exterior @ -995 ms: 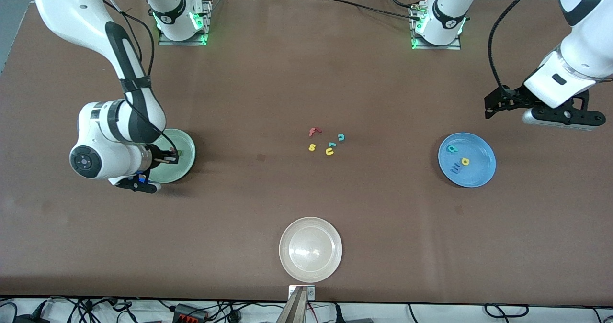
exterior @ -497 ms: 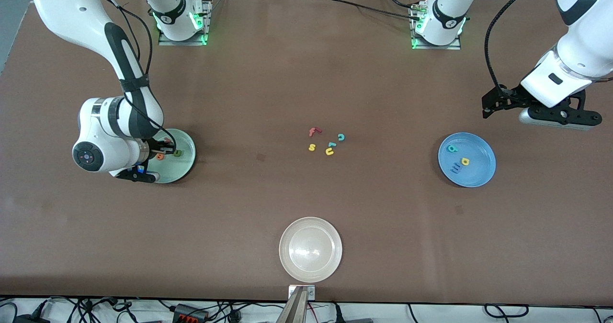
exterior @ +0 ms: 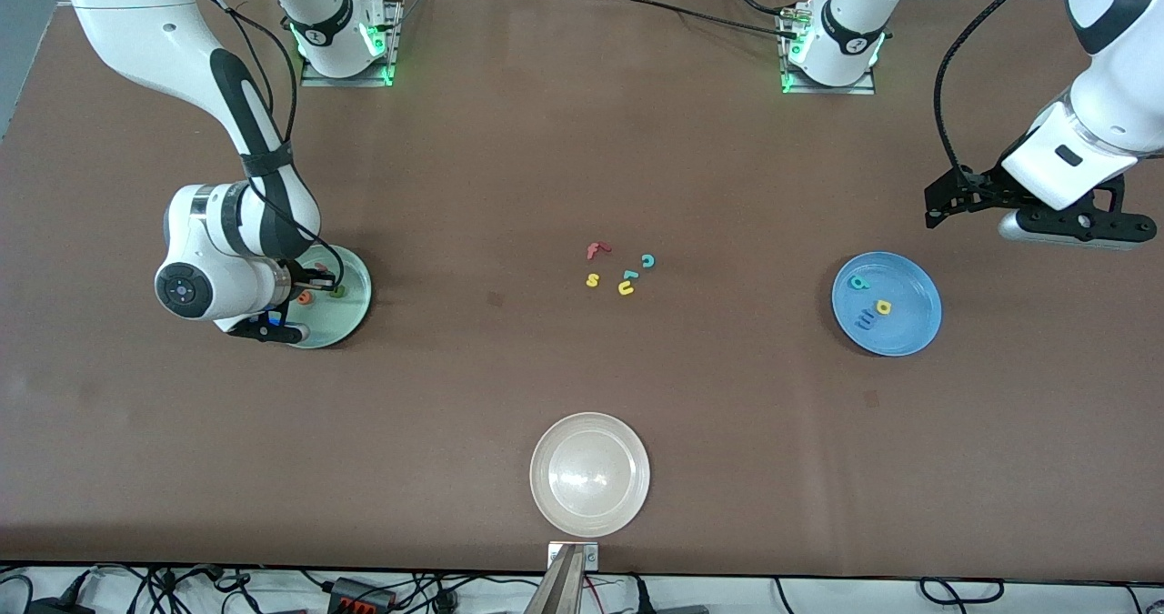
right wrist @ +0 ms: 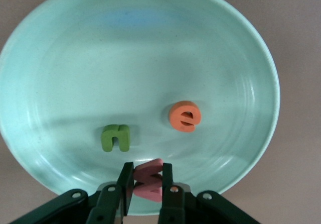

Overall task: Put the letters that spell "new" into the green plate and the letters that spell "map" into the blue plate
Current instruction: 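Release the pink w on the green plate and raise the right gripper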

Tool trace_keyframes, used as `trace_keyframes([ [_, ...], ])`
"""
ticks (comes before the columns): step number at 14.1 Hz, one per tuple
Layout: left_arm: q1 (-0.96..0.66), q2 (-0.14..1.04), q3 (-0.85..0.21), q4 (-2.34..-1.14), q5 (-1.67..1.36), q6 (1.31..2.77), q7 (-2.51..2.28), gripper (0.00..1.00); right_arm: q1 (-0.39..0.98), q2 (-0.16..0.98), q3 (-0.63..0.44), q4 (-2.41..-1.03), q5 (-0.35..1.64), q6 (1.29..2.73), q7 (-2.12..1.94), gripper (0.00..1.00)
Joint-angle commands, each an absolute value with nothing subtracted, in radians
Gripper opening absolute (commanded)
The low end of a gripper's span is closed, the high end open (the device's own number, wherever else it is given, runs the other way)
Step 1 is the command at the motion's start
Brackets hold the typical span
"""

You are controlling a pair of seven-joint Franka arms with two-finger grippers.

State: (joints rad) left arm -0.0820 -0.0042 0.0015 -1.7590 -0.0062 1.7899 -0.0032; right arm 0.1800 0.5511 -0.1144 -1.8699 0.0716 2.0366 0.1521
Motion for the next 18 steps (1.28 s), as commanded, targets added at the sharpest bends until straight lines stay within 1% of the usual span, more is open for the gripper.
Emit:
trace_keyframes([
  [1,-0.083,-0.003,-0.005,-1.752,0.002,1.79,-0.014,1.0,0.173,0.542,-0.118,-1.87,0.064,2.037,0.146,1.0],
  [5,-0.086,-0.002,-0.008,-1.75,0.003,1.792,-0.014,1.0,0.173,0.451,-0.12,-1.849,0.064,1.999,0.15,1.0],
  [7,-0.086,-0.002,-0.008,-1.75,0.003,1.792,-0.014,1.0,0.167,0.41,-0.121,-1.794,0.071,1.938,0.149,1.0],
  [8,-0.086,-0.002,-0.008,-1.75,0.003,1.792,-0.014,1.0,0.16,0.397,-0.13,-1.755,0.071,1.884,0.153,1.0],
  [13,-0.086,-0.002,-0.009,-1.75,0.005,1.795,-0.014,1.0,0.138,0.396,-0.15,-1.475,0.069,1.662,0.129,1.0],
  [15,-0.089,-0.002,-0.009,-1.749,0.003,1.795,-0.014,1.0,0.135,0.394,-0.179,-1.392,0.067,1.587,0.127,1.0],
  [17,-0.091,-0.002,-0.009,-1.749,0.005,1.795,-0.014,1.0,0.114,0.332,-0.192,-1.374,0.063,1.566,0.115,1.0],
  [18,-0.091,0.002,-0.009,-1.735,0.003,1.793,-0.014,1.0,0.08,0.302,-0.189,-1.374,0.067,1.568,0.104,1.0],
])
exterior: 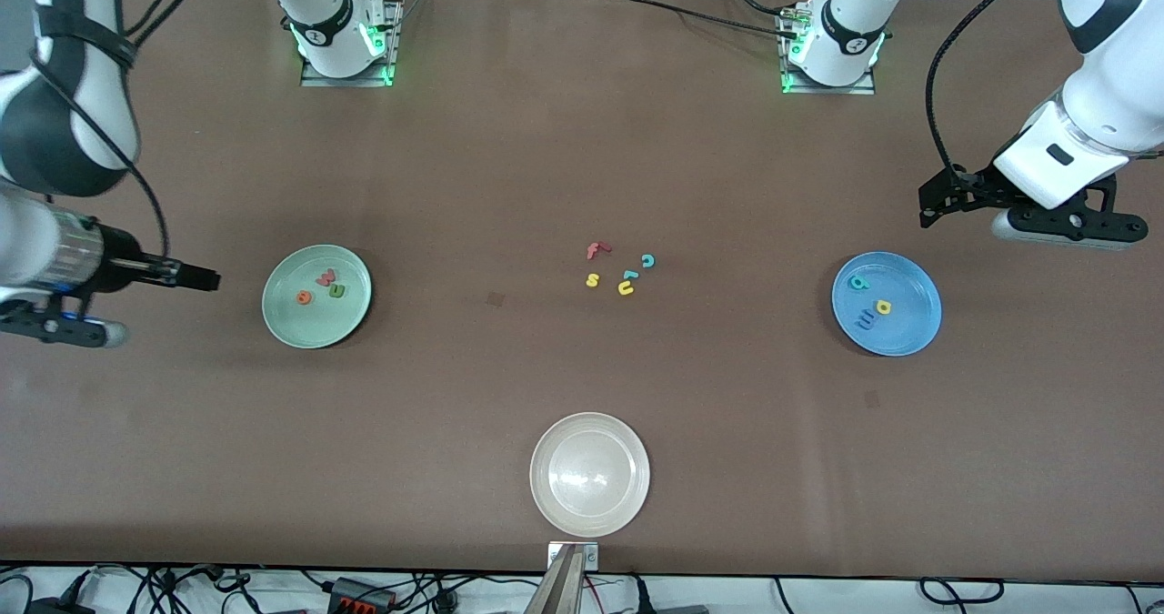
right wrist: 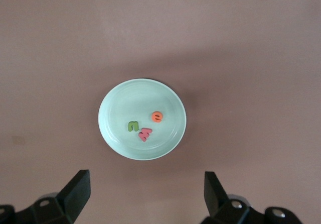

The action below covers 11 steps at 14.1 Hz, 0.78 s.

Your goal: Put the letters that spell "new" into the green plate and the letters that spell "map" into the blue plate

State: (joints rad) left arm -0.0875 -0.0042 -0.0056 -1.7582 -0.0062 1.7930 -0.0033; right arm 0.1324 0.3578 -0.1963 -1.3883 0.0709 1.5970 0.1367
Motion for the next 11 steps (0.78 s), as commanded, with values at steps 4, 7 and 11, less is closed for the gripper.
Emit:
trace_keyframes([
  [4,-0.091,0.012,-0.011,-1.723,0.003,1.792,-0.014,1.0,-0.044,0.218,-0.124,-1.374,0.066,1.577,0.003,1.0],
  [7,-0.091,0.012,-0.009,-1.723,0.003,1.79,-0.014,1.0,-0.08,0.195,-0.115,-1.371,0.043,1.618,-0.07,1.0],
  [11,-0.091,0.012,-0.009,-1.723,0.003,1.79,-0.014,1.0,-0.103,0.167,-0.04,-1.397,-0.023,1.617,-0.066,1.0],
])
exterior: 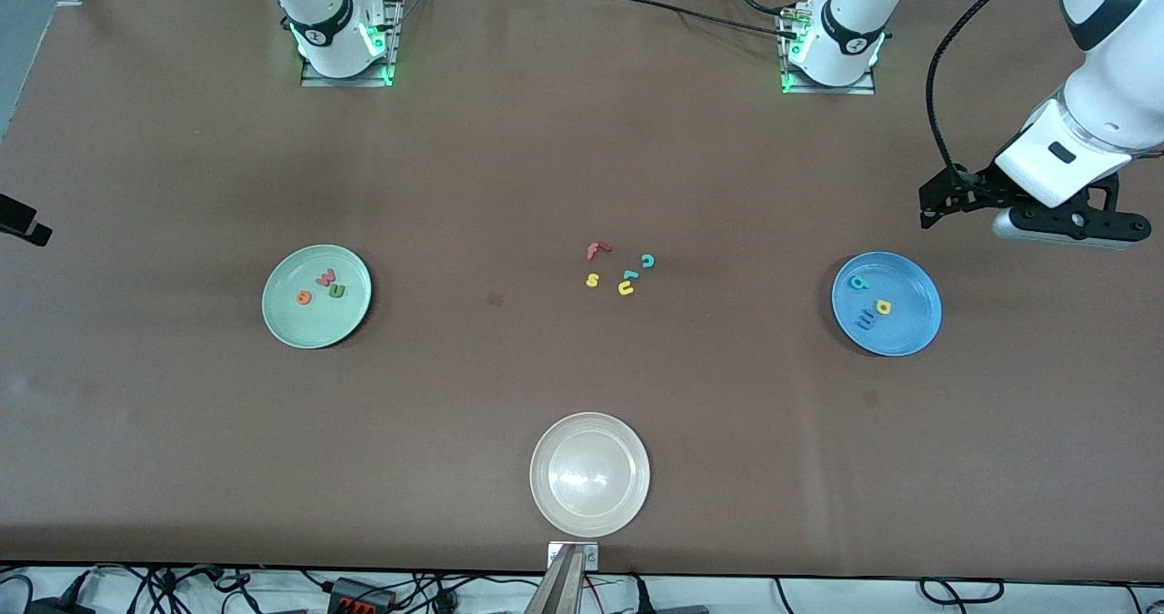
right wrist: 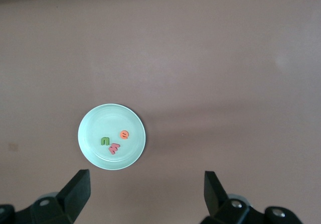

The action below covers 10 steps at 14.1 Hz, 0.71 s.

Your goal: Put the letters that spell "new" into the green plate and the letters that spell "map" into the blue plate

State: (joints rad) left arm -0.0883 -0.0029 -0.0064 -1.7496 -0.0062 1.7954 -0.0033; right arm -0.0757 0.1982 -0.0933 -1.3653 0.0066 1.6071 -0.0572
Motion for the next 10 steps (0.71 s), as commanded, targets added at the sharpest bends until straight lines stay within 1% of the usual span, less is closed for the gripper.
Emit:
trace_keyframes([
  [1,-0.091,0.012,-0.011,-1.723,0.003,1.79,-0.014,1.0,-0.104,0.144,-0.04,-1.423,-0.029,1.615,-0.066,1.0],
  [6,-0.091,0.012,-0.009,-1.723,0.003,1.789,-0.014,1.0,-0.098,0.074,-0.04,-1.518,-0.029,1.626,-0.06,1.0],
  [10,-0.086,0.012,-0.009,-1.724,0.002,1.786,-0.014,1.0,-0.097,-0.018,-0.041,-1.656,-0.031,1.692,-0.06,1.0],
])
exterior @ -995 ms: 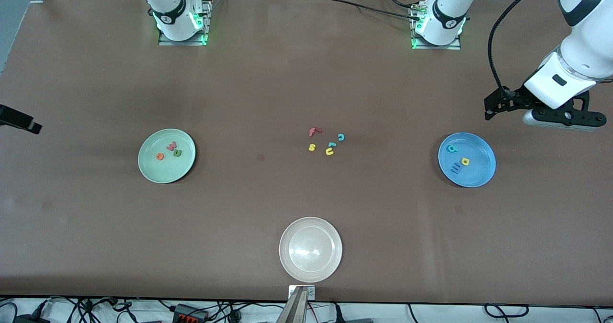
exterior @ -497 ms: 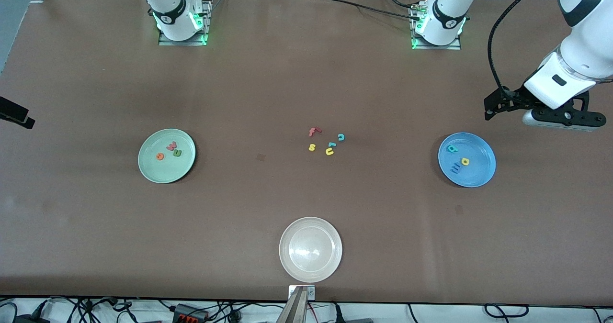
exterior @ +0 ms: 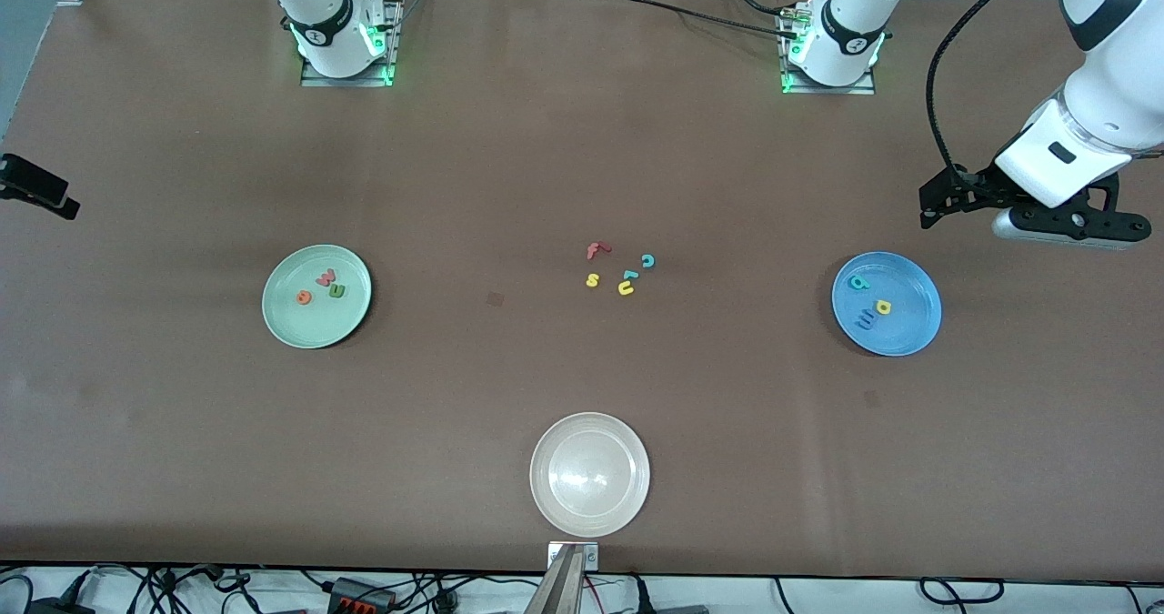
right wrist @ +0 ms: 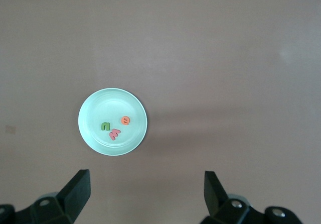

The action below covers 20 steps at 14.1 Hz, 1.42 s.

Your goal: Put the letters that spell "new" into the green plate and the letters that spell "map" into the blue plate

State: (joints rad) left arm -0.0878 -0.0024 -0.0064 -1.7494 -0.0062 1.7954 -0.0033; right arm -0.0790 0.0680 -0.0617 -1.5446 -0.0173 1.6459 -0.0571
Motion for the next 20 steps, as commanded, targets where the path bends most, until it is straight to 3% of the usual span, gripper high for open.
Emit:
trace_keyframes([
  [1,-0.086,0.012,-0.009,-1.724,0.002,1.784,-0.015,1.0,-0.095,-0.035,-0.04,-1.675,-0.031,1.69,-0.06,1.0],
  [20,-0.061,0.014,0.002,-1.73,-0.009,1.761,-0.012,1.0,-0.095,-0.055,-0.041,-1.686,-0.031,1.608,-0.04,1.0],
])
